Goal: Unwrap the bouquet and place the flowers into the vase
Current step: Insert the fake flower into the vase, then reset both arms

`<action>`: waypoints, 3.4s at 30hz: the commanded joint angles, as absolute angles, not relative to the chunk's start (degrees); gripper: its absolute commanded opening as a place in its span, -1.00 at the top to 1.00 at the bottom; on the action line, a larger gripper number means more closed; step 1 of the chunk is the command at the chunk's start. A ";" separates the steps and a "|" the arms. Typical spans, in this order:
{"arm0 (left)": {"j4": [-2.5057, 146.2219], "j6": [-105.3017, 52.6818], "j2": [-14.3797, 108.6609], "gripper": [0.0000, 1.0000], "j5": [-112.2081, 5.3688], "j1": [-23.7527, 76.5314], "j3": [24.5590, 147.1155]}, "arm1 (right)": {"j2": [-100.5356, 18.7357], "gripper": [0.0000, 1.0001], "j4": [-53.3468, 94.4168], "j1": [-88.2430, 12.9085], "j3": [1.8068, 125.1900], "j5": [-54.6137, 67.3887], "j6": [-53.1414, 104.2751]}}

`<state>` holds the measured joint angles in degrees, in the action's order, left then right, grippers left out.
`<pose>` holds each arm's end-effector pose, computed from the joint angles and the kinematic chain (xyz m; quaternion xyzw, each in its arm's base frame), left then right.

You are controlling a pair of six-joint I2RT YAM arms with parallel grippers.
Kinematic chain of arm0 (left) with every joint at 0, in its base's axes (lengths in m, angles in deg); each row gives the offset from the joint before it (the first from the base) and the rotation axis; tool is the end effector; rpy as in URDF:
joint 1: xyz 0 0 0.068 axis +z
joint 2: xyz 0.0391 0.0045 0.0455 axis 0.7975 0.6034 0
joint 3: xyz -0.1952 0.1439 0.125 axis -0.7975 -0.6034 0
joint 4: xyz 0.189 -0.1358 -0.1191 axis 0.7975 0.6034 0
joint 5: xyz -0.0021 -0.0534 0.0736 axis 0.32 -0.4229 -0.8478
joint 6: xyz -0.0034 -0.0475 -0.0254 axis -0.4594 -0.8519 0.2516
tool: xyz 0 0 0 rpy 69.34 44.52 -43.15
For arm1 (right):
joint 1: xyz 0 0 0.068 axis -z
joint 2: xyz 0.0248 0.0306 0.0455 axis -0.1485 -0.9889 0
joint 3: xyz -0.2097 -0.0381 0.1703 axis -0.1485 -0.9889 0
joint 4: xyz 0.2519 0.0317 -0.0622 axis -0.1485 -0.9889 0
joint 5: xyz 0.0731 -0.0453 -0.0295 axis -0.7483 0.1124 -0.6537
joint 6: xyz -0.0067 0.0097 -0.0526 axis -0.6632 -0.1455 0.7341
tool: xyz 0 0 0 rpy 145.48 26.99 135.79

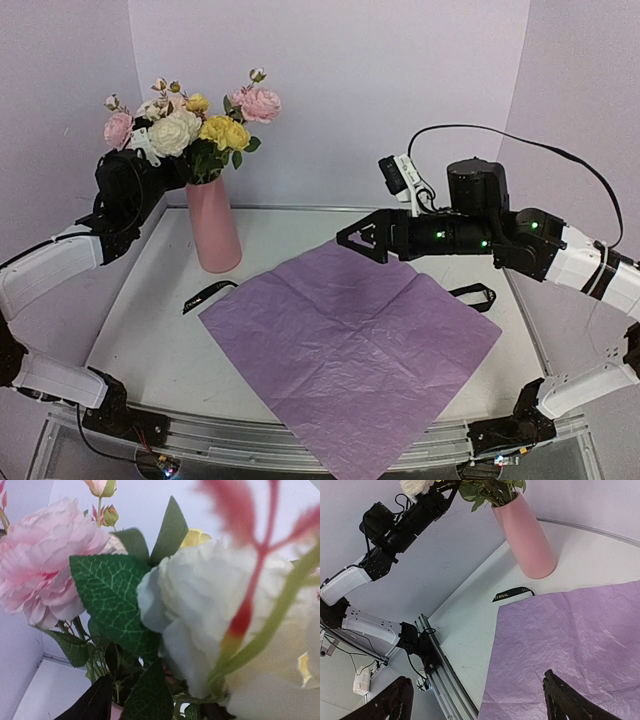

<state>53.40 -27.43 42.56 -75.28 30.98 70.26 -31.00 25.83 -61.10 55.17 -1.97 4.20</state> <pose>0.2754 -0.1018 0.3727 -0.0347 0.6672 -0.1447 0.7299 0.1694 0.2373 0.4083 -0.2436 0.6586 0.5312 0.4740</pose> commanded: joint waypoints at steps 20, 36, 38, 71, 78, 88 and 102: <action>53.67 -37.70 35.35 -0.77 -77.34 31.18 56.76 | -29.93 -0.82 26.64 -61.34 55.49 -0.33 5.29; 59.44 -37.80 30.31 -0.99 -72.78 31.18 52.36 | -26.88 -0.96 29.30 -61.36 46.74 18.78 1.63; 61.10 -38.56 30.15 -0.99 -73.03 31.18 52.31 | -27.04 -0.97 29.30 -61.36 46.10 19.02 2.49; 63.23 -29.36 40.87 -0.99 -75.73 46.74 53.45 | -22.27 -0.97 49.18 -32.70 22.49 25.21 20.45; 52.23 -26.62 49.52 -0.99 -76.57 49.90 50.86 | -18.64 -0.95 62.07 -19.03 13.40 21.23 26.23; 32.25 -26.50 57.03 -0.99 -76.10 49.91 42.45 | -24.67 -0.86 77.22 -12.41 6.87 15.80 35.08; 27.64 -19.59 58.22 -0.99 -69.76 49.90 42.08 | -46.71 -0.88 104.41 -11.85 3.26 16.00 35.67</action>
<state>31.63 -22.30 59.33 -71.60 49.69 42.05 -45.75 91.79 -12.05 3.29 13.11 35.86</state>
